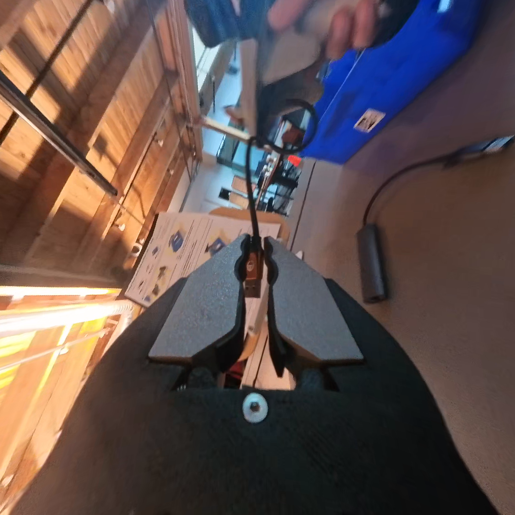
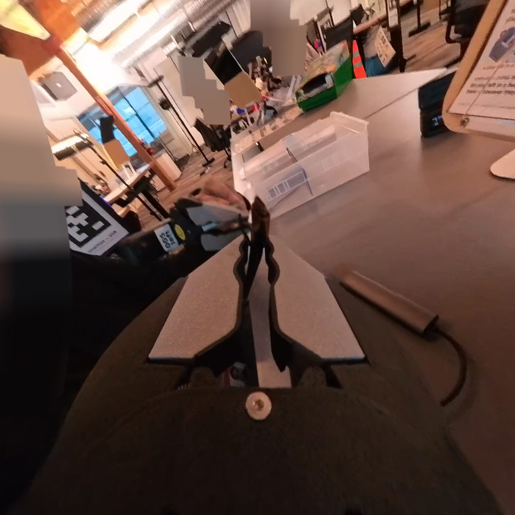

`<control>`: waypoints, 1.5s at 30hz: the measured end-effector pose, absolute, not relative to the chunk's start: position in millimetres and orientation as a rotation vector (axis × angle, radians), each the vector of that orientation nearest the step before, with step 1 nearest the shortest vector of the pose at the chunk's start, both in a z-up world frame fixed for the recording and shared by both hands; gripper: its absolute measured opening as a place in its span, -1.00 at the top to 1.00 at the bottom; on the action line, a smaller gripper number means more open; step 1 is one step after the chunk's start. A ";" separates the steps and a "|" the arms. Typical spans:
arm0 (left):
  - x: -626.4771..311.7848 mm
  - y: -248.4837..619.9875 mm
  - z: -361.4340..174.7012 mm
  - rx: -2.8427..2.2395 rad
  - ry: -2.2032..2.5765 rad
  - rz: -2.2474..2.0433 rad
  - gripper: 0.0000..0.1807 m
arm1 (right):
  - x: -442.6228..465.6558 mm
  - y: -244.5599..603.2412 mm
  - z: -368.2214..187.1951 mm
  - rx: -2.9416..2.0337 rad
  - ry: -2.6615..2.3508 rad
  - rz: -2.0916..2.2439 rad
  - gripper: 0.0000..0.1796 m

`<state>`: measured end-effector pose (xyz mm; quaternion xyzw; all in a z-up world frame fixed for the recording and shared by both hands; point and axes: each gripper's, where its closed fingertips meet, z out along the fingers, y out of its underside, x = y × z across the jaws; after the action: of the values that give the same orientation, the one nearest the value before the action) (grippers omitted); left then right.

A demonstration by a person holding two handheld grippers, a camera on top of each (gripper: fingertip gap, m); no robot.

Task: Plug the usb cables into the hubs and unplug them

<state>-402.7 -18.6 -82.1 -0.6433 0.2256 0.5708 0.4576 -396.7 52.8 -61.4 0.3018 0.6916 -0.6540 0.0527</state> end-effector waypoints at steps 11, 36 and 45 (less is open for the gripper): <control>-448.5 -74.2 -97.1 -1.790 0.625 1.555 0.94 | -461.5 62.8 -174.3 1.319 2.634 -1.486 0.41; -499.3 -76.6 -150.8 -1.938 0.821 1.859 0.94 | -474.5 80.3 -189.4 1.401 2.570 -1.488 0.92; -496.2 -79.0 -180.6 -2.121 0.712 1.583 0.82 | -462.5 92.6 -154.6 1.390 2.719 -1.536 1.00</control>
<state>-496.2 -79.0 -180.6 -0.7585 0.2545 0.5660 0.1990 -462.5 92.6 -154.6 0.4027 0.7878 -0.4452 -0.1377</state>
